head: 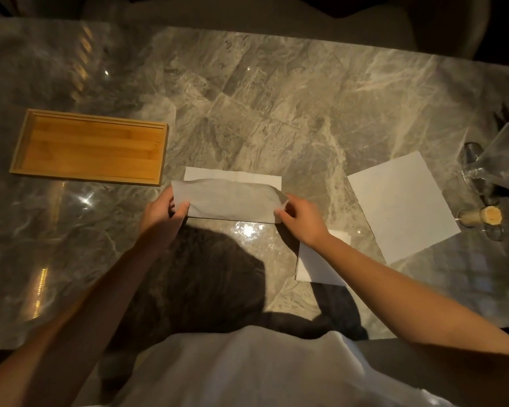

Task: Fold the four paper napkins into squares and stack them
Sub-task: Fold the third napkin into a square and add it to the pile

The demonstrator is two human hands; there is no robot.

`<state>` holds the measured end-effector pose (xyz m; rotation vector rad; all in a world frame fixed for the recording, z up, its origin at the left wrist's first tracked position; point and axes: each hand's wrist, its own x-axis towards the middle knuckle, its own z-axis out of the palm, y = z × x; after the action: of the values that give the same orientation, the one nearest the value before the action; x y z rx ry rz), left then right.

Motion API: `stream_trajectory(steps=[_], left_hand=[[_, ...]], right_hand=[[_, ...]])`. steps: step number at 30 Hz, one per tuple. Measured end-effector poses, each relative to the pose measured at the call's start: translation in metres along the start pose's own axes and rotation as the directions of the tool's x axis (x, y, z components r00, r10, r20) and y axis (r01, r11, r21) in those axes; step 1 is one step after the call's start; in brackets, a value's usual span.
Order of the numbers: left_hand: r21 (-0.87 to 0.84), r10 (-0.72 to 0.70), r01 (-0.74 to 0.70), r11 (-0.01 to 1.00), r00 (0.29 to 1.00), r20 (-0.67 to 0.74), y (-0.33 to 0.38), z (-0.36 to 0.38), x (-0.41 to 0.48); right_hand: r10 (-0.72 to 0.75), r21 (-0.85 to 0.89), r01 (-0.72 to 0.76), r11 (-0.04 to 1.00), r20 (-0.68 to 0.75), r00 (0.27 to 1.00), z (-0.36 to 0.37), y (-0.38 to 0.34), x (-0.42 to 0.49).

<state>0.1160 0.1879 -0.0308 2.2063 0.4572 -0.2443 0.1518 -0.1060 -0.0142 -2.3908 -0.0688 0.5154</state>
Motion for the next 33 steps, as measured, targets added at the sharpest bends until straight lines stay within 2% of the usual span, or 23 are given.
stream_trajectory(steps=[10, 15, 17, 20, 22, 24, 28, 31, 33], left_hand=[[-0.108, -0.055, 0.050, 0.993, 0.998, -0.044, -0.003, 0.003, 0.001], [-0.103, -0.080, 0.076, 0.992, 0.996, -0.034, -0.001, 0.003, 0.004], [-0.055, -0.047, 0.044, 0.997, 0.998, -0.049, -0.001, 0.002, 0.002], [0.111, 0.139, -0.127, 0.986, 0.985, -0.102, -0.002, 0.002, -0.002], [0.209, 0.225, -0.200, 0.957, 0.969, -0.103, -0.002, 0.003, -0.006], [0.282, 0.246, -0.206, 0.937, 0.962, -0.116, 0.000, 0.004, -0.010], [0.473, 0.330, -0.224, 0.852, 0.932, -0.153, 0.007, 0.006, -0.013], [0.530, 0.440, -0.381, 0.758, 0.898, 0.017, 0.015, 0.012, -0.004], [0.557, 0.436, -0.433, 0.708, 0.889, 0.138, 0.021, 0.015, 0.009]], right_hand=[[0.084, 0.077, -0.080, 0.994, -0.049, 0.995, 0.010, -0.002, 0.006], [0.100, 0.122, -0.091, 0.988, -0.071, 0.992, 0.014, -0.002, 0.006], [0.110, 0.158, -0.093, 0.983, -0.107, 0.988, 0.015, -0.001, 0.005], [0.105, 0.208, -0.070, 0.976, -0.166, 0.980, 0.013, 0.001, 0.003], [0.055, 0.157, -0.025, 0.987, -0.194, 0.979, 0.011, -0.001, 0.001], [-0.034, 0.039, 0.043, 0.998, -0.198, 0.980, 0.011, -0.006, 0.000], [-0.229, -0.161, 0.217, 0.963, -0.058, 0.972, 0.018, -0.025, 0.004], [-0.256, -0.240, 0.264, 0.934, 0.066, 0.965, 0.029, -0.040, 0.011], [-0.266, -0.309, 0.298, 0.903, 0.143, 0.953, 0.038, -0.049, 0.016]])
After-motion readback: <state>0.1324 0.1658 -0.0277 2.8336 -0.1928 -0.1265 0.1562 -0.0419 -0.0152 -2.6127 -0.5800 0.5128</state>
